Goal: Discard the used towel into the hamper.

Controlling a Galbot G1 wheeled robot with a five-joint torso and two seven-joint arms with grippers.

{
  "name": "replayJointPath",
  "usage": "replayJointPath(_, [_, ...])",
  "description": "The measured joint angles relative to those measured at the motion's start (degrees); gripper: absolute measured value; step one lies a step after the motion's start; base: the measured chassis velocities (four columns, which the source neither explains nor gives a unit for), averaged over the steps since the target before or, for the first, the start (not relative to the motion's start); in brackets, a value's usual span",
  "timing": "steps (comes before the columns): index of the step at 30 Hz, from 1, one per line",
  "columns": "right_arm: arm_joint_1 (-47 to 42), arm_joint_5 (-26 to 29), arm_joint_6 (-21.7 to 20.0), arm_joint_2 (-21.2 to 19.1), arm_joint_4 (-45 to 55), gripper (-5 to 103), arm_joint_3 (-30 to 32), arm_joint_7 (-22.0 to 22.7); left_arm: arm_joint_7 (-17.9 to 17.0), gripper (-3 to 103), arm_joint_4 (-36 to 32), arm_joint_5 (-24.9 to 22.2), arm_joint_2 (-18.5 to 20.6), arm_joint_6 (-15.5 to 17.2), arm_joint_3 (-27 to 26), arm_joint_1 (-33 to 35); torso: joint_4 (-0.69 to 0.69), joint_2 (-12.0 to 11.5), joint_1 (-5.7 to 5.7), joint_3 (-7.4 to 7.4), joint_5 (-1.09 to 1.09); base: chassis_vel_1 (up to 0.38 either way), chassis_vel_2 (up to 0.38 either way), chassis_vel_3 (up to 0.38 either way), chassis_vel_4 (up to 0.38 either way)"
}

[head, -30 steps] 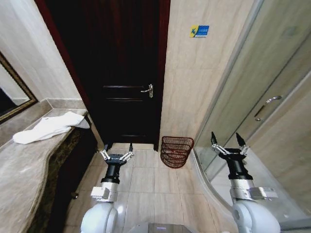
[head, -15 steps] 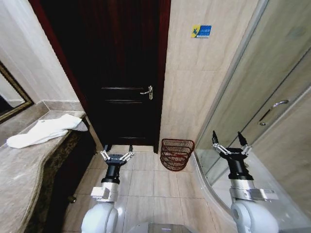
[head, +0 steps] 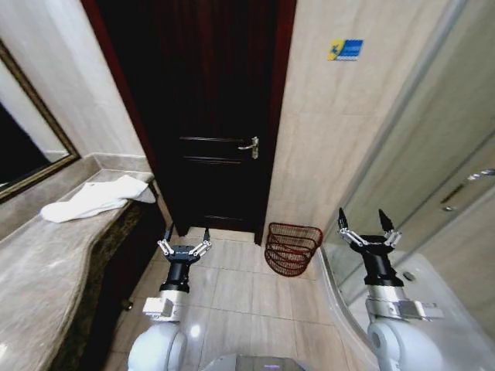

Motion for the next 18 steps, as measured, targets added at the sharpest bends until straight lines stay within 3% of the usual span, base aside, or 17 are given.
replayJointPath(18, [0.2,0.0,-1.0,-0.1,0.2,100,-0.1,-0.3,-1.8,100,0.3,-0.3,0.0,-0.1,-0.2,-0.3,0.00,0.0,0.00,0.01,0.01,0.118,0.120,0.122,0.121])
